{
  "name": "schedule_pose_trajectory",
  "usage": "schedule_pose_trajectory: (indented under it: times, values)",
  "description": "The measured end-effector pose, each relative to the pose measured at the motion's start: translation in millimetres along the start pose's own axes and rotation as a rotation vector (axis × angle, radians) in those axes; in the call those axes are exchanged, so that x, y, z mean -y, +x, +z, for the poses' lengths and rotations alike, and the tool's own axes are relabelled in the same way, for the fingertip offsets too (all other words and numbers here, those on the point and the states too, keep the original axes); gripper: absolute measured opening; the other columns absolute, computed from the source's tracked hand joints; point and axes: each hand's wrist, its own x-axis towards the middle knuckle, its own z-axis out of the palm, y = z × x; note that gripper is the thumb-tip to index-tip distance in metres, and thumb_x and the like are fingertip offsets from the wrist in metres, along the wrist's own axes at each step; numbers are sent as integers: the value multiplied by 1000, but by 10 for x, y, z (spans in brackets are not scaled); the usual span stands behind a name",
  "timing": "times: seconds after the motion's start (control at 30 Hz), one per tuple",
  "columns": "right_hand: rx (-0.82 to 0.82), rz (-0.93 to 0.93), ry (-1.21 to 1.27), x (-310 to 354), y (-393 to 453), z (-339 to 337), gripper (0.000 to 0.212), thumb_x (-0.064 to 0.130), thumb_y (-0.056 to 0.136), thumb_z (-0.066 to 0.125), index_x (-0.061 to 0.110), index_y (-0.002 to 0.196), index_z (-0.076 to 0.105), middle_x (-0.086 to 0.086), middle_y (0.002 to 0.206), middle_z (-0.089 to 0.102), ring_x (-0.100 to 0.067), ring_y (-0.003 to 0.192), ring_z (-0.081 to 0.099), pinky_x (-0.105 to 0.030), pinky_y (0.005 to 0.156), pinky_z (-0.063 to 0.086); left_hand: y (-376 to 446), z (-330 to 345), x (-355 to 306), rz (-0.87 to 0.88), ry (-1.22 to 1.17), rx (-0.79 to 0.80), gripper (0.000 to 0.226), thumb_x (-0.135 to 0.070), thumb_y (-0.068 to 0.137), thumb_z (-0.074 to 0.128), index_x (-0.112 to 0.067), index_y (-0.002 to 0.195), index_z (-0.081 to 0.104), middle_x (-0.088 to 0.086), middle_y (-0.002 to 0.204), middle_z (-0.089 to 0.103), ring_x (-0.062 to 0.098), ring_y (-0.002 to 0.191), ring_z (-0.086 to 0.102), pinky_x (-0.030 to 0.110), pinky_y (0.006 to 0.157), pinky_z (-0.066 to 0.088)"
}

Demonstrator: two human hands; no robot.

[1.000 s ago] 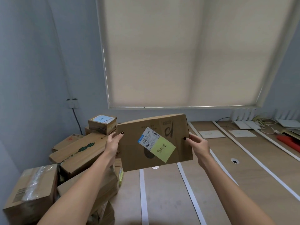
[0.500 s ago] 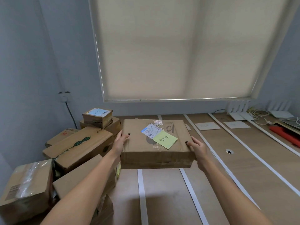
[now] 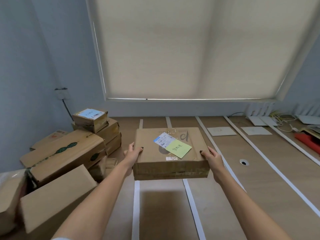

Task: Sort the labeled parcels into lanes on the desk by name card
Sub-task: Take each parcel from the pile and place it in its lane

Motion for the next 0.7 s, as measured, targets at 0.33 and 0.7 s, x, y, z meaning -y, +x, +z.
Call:
schedule_pose_trajectory:
  times: [0.33,0.7]
  values:
    - [111,143,-67,-595,755,-9,53,23,91,58,19,141,41,-3,117,55,-16,98,53,-26,67,45,613,391,442,-185,93,-41,58,-22,95,47,-26,147,23,6,140,39,26,115,50,36,83,49]
    - [91,163,-110,-880,1746,677,54,20,92,57,25,142,34,-4,131,50,-20,108,51,-29,73,47,1825,425,659,-269,121,5,60,-12,99,41,-25,150,12,7,147,34,29,125,44,42,103,40]
